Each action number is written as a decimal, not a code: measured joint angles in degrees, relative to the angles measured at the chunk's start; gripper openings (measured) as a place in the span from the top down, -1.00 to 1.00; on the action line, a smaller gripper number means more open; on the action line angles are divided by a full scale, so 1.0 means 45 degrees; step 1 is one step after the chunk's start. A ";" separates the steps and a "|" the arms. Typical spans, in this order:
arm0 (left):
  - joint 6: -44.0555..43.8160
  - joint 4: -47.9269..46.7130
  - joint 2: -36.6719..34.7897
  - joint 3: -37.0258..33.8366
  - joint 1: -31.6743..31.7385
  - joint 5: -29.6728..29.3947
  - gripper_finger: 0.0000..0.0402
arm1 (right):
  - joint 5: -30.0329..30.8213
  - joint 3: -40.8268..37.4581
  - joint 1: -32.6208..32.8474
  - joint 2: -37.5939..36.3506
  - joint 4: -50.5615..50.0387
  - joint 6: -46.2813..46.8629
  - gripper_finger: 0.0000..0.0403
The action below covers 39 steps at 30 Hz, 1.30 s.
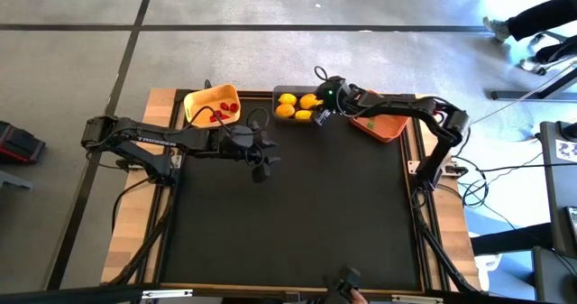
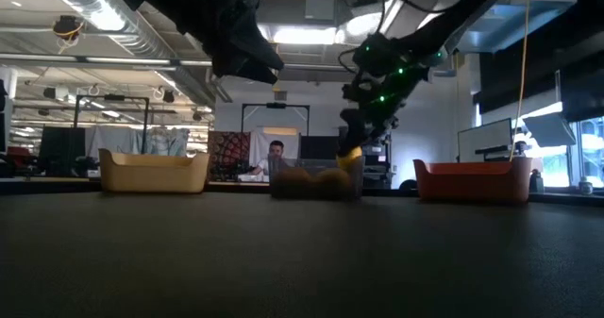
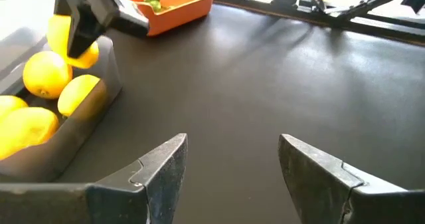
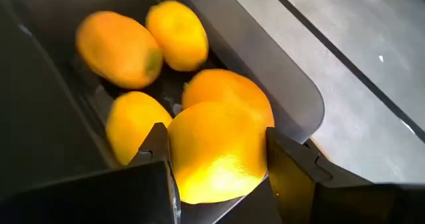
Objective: Sort produce into baskets
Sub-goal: Put the yellow lemon into the black bin, then return to Home Position
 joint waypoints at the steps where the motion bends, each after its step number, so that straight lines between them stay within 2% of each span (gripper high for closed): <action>1: -0.0008 0.0085 0.0000 0.0000 -0.0001 0.0000 -0.16 | -0.0004 0.0000 -0.0014 0.0098 0.0020 0.0005 0.36; 9: -0.0074 0.0095 0.0000 0.0000 0.0000 0.0000 -0.16 | 0.0074 0.0000 0.0032 0.0508 0.0724 -0.0058 0.33; 19: -0.0074 0.0047 0.0000 0.0000 0.0005 0.0003 -0.16 | 0.0576 0.0000 0.0039 0.0482 0.0173 -0.0065 -0.17; 23: 0.0039 0.0058 0.0000 0.0000 0.0005 0.0005 -0.16 | 0.0619 0.0000 0.0339 -0.0412 -0.0156 -0.0433 -0.26; 31: 0.1144 0.0618 0.0000 0.0000 -0.0065 0.0005 -0.14 | 0.0408 0.0013 0.1625 -0.3201 -0.1700 -0.0682 -0.27; 34: 0.1534 0.0799 0.0000 0.0005 -0.0124 0.0010 -0.06 | 0.0141 0.0015 0.2198 -0.4202 -0.2525 -0.0661 -0.28; 39: 0.2074 0.0716 -0.0011 0.0004 -0.0216 0.0015 0.19 | 0.0046 -0.0014 0.3251 -0.5607 -0.4259 -0.0651 -0.24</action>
